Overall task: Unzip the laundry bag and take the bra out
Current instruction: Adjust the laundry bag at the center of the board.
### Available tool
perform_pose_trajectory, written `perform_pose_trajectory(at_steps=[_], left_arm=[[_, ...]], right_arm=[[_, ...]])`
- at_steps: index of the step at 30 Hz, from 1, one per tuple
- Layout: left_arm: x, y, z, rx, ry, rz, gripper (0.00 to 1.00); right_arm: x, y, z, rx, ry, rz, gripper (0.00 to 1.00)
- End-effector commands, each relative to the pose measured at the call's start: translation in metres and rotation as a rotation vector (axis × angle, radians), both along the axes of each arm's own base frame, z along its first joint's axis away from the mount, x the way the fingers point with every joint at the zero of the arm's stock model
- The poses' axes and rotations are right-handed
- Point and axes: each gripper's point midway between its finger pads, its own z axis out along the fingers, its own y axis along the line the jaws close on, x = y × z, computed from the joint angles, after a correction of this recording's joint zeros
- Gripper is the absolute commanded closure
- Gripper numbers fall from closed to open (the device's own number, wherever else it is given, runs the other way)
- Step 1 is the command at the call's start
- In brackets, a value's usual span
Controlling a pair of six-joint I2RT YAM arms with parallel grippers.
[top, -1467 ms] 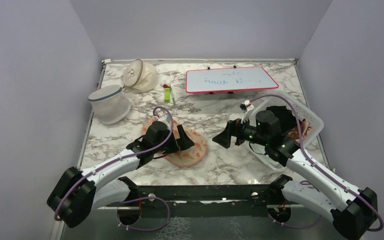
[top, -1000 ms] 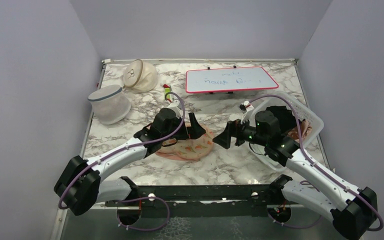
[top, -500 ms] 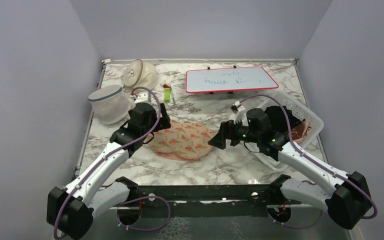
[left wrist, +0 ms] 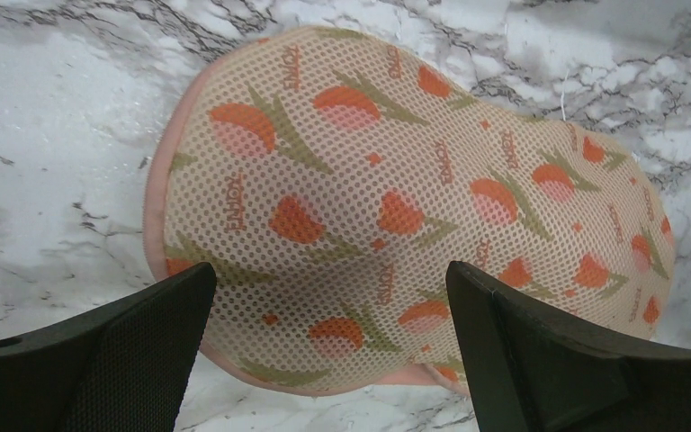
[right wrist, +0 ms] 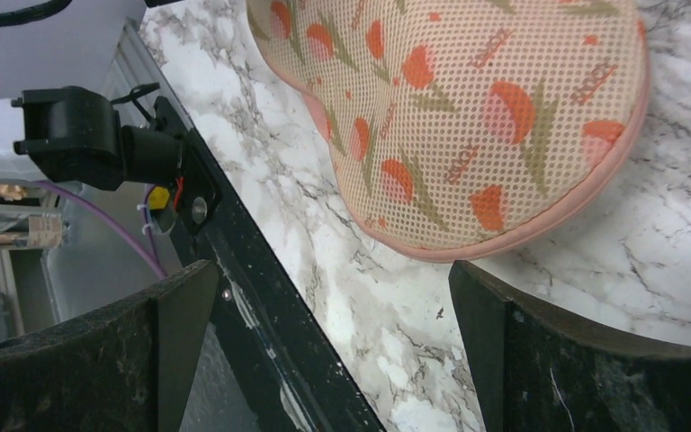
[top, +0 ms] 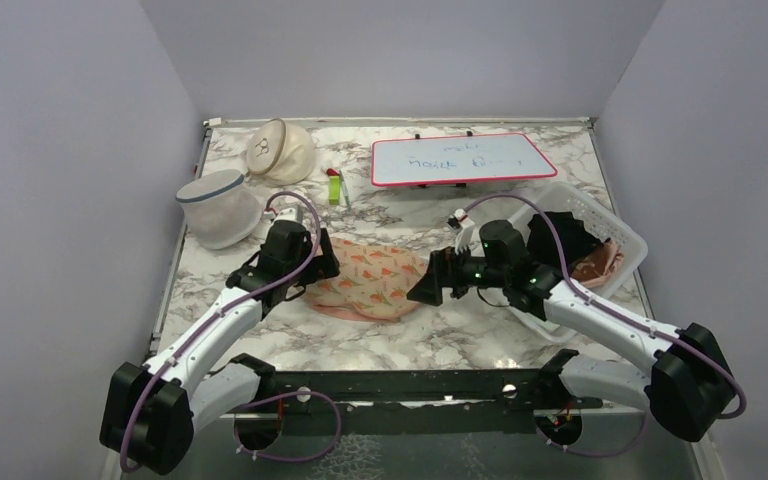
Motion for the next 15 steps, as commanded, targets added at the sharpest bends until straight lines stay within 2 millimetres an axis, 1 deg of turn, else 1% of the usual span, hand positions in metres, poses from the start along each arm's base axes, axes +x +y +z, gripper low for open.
perform_pose_trajectory(at_steps=[1, 3, 8, 11, 15], left_arm=[[-0.002, -0.02, 0.001, -0.084, -0.002, -0.081, 0.04], [-0.002, -0.021, 0.0, -0.082, -0.004, -0.094, 0.04], [0.001, -0.032, -0.005, -0.098, 0.01, -0.152, 0.04], [0.004, -0.042, -0.009, -0.116, 0.052, -0.183, 0.04], [0.006, -0.056, -0.008, -0.178, 0.056, -0.215, 0.04]], right_arm=[[-0.008, 0.011, -0.005, 0.021, 0.016, 0.052, 0.0], [-0.011, 0.013, -0.012, 0.008, 0.03, 0.062, 0.01], [-0.013, 0.017, -0.027, -0.011, 0.065, 0.066, 0.04], [-0.014, 0.02, -0.039, -0.039, 0.072, 0.062, 0.05], [-0.015, 0.027, -0.049, -0.057, 0.092, 0.061, 0.08]])
